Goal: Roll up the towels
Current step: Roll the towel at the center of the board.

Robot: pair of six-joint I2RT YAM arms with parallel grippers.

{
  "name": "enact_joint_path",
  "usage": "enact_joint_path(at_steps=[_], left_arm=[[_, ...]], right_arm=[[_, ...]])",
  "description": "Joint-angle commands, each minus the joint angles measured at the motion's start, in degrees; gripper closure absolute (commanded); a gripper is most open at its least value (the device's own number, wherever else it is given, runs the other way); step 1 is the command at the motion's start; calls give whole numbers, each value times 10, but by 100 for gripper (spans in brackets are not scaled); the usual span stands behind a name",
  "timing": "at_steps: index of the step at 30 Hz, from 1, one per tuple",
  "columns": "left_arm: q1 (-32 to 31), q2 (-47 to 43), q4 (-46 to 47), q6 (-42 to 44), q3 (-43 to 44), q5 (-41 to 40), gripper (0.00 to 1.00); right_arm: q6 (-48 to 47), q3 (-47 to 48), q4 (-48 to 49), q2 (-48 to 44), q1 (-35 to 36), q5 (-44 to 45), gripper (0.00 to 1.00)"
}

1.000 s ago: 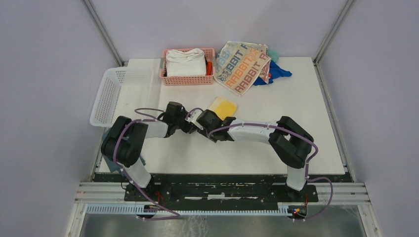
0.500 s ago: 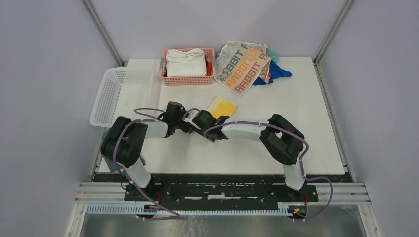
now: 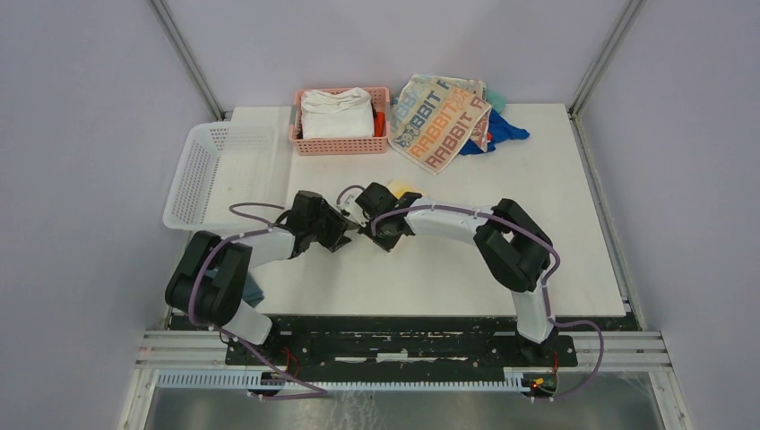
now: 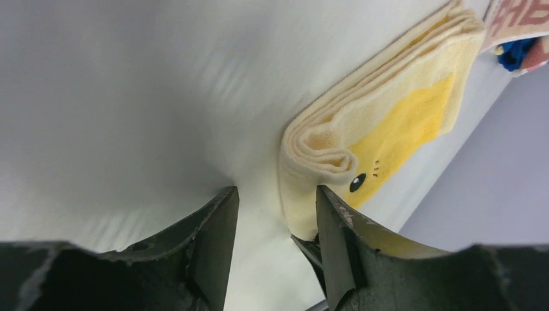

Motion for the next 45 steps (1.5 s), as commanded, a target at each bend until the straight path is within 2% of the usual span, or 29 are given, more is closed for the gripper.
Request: enact_joint_path(at_steps=[1,8,10,14,19,25,34,45], left_arm=[[13,-70,-103,51,-41,-53,42],[22,-192,-180,70,-55,-48,38],[22,-214,-196,76,-52,-41,38],[22,-232,-193,74,-51,-12,37],[22,-210,-173,73,-36,9,36],[20,-167,-141,73,-2,32,36],[-8,-76,-131,80,62,6,34],[-34,9,-147,112,90,-51,38]], right_arm=[[38,5,-48,-10,-18,-236,100],[133,-20,43,-28,-99,-479,99],[175,-38,93,-18,-125,-528,99],[231,-52,127,20,-162,-585,99],[293,-102,197,26,-185,-602,99],[304,-112,200,61,-200,-600,99],[321,-114,218,68,-209,-607,99],[333,-123,238,45,-212,-614,99]])
